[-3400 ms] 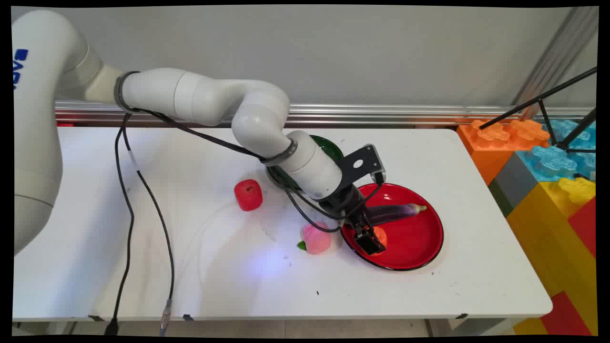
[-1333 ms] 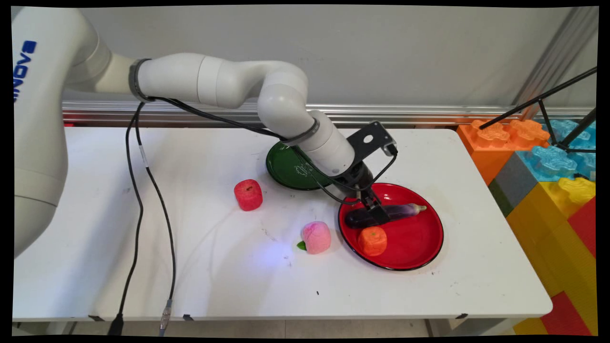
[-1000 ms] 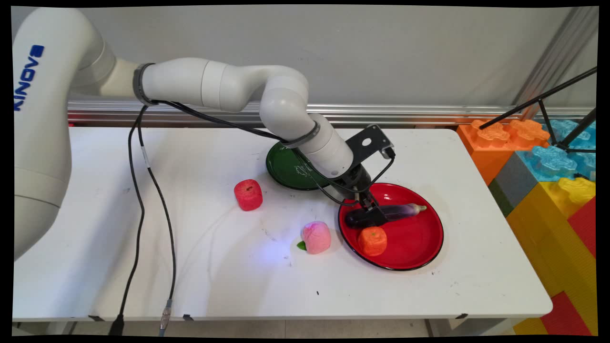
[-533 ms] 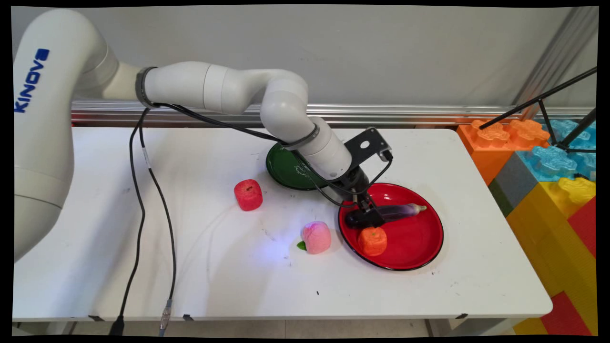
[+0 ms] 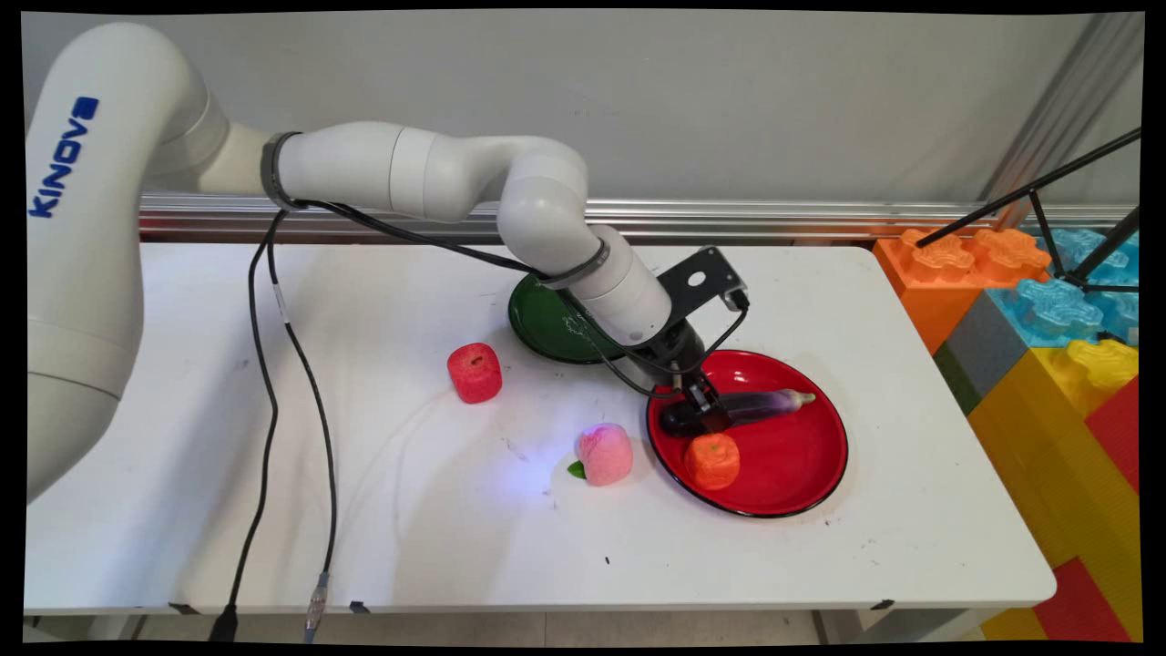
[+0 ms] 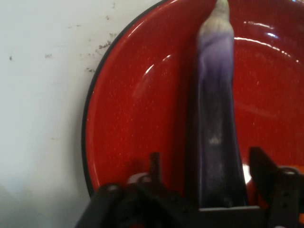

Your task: Pick up the eggplant from the red plate, then place the picked object on the table

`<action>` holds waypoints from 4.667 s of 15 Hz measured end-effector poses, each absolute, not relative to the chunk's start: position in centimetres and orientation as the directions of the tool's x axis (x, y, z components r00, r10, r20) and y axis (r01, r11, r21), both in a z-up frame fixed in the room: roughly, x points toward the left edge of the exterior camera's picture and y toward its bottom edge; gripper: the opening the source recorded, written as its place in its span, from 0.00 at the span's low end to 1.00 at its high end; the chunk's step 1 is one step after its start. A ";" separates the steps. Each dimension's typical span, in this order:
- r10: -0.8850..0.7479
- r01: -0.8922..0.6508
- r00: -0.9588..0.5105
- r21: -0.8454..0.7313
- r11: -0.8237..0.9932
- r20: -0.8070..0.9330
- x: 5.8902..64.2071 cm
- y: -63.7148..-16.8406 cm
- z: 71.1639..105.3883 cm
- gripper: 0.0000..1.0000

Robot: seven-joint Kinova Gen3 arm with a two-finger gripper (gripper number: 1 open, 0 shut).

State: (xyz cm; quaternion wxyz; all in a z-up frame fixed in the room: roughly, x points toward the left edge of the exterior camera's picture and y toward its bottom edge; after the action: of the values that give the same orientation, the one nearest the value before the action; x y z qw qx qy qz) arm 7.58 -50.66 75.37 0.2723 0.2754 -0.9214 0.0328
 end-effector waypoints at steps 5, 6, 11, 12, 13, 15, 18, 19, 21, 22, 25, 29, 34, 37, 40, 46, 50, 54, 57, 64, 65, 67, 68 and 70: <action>-0.486 -0.516 -0.704 0.097 0.851 0.519 7.6 -50.4 75.2 0.00; -0.486 -0.515 -0.704 0.099 0.852 0.518 7.6 -50.3 75.2 0.00; -0.487 -0.514 -0.702 0.104 0.852 0.520 7.7 -50.1 75.4 0.00; -0.487 -0.514 -0.700 0.104 0.851 0.523 7.6 -50.1 75.5 0.00; -0.487 -0.515 -0.697 0.105 0.850 0.526 7.6 -50.1 75.8 0.00; -0.486 -0.517 -0.691 0.106 0.850 0.535 7.6 -50.2 76.4 0.00; -0.484 -0.517 -0.682 0.107 0.849 0.549 7.6 -50.2 77.8 0.00; -0.483 -0.517 -0.678 0.108 0.849 0.554 7.7 -50.3 78.5 0.00; -0.482 -0.518 -0.673 0.108 0.849 0.562 7.8 -50.2 79.6 0.00; -0.481 -0.518 -0.670 0.108 0.848 0.566 7.9 -50.2 80.3 0.00; -0.482 -0.520 -0.663 0.111 0.847 0.573 8.5 -49.9 82.2 0.00; -0.490 -0.527 -0.657 0.117 0.842 0.573 10.4 -48.9 84.9 0.00; -0.508 -0.539 -0.651 0.127 0.832 0.564 14.0 -47.5 87.0 0.00; -0.522 -0.552 -0.647 0.131 0.824 0.556 17.1 -46.7 87.7 0.00; -0.533 -0.559 -0.645 0.137 0.818 0.547 19.5 -46.1 87.8 0.00; -0.547 -0.566 -0.647 0.146 0.812 0.532 24.2 -45.0 87.2 0.00; -0.556 -0.568 -0.645 0.158 0.808 0.524 27.3 -44.1 86.2 0.00; -0.565 -0.568 -0.639 0.176 0.804 0.522 29.4 -43.4 84.7 0.00; -0.576 -0.571 -0.635 0.190 0.799 0.515 30.4 -42.7 83.5 0.00; -0.603 -0.582 -0.633 0.216 0.784 0.485 31.9 -40.9 81.3 0.00; -0.607 -0.584 -0.633 0.218 0.782 0.481 32.1 -40.7 81.0 0.00; -0.612 -0.588 -0.633 0.220 0.778 0.474 32.5 -40.3 80.5 0.00; -0.615 -0.591 -0.633 0.221 0.776 0.471 32.6 -40.1 80.3 0.00; -0.619 -0.594 -0.632 0.221 0.773 0.467 32.8 -39.9 79.9 0.00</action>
State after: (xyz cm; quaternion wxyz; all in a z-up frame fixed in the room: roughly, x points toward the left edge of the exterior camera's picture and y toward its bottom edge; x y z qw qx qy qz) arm 32.81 -39.92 79.86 0.2670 0.3359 -0.9029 -0.0229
